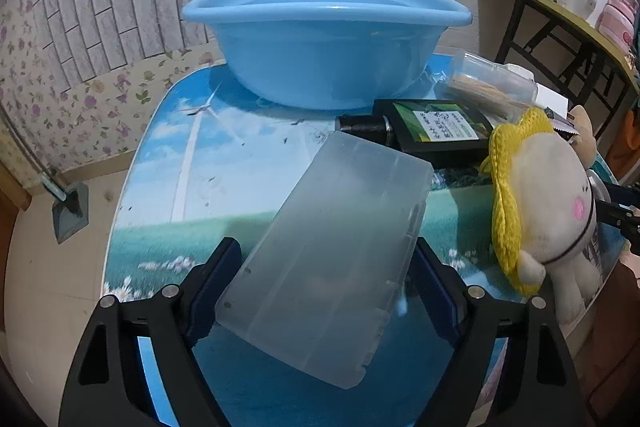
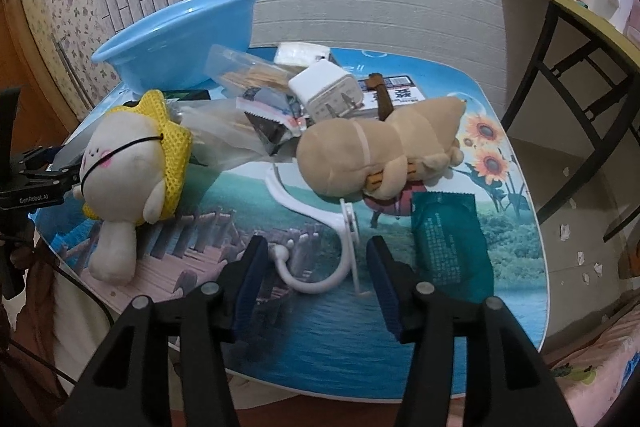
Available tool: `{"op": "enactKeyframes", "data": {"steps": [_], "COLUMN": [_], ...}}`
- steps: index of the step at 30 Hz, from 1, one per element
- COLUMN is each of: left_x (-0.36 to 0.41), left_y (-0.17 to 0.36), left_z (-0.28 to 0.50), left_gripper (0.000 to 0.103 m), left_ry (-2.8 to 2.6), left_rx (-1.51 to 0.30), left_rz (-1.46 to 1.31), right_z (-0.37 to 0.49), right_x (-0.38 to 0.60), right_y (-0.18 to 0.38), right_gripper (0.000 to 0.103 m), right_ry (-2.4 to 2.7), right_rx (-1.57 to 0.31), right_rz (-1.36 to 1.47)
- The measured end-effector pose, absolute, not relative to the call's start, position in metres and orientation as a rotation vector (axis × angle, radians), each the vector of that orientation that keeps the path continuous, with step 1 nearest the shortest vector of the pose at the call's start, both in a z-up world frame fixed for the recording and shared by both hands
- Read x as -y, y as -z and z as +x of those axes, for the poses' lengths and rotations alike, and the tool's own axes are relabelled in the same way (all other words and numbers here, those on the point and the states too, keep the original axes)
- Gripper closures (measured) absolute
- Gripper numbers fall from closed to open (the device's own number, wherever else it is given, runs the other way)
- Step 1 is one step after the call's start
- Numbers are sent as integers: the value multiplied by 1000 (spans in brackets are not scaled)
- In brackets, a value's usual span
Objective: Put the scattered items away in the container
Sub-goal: 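Approach the frosted plastic box with the left gripper and grasp it while the right gripper grasps the white hook, then carry the box with the left gripper into the basin while the right gripper drops the hook in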
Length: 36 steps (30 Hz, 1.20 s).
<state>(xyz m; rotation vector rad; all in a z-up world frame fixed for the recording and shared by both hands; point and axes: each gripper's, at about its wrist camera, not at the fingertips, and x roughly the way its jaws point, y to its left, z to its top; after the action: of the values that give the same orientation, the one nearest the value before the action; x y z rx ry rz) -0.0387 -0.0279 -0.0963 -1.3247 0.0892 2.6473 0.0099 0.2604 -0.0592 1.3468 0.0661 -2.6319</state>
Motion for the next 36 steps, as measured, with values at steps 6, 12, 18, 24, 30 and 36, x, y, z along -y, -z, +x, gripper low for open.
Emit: {"op": "enactKeyframes", "data": {"steps": [6, 12, 18, 24, 30, 36], "left_x": [31, 34, 30, 26, 23, 18], "left_y": [93, 75, 51, 64, 78, 86], "left_z": [-19, -1, 6, -1, -5, -12], "left_gripper": [19, 25, 37, 42, 42, 41], "left_ry": [-2651, -2702, -2734, -2694, -2661, -2667], "left_rx": [-55, -37, -48, -49, -49, -85], "left_rz": [-1345, -1301, -1236, -1295, -1340, -1348], "right_z": [13, 23, 35, 35, 36, 33], "right_x": [-256, -256, -252, -253, -255, -252], "right_y": [64, 55, 32, 27, 31, 35], "right_gripper": [53, 57, 57, 57, 57, 57], "right_ry": [2625, 2617, 2624, 2619, 2613, 2601], "right_rx": [-85, -57, -40, -19, -6, -9], "right_rz": [1332, 1269, 1141, 1115, 1130, 1150]}}
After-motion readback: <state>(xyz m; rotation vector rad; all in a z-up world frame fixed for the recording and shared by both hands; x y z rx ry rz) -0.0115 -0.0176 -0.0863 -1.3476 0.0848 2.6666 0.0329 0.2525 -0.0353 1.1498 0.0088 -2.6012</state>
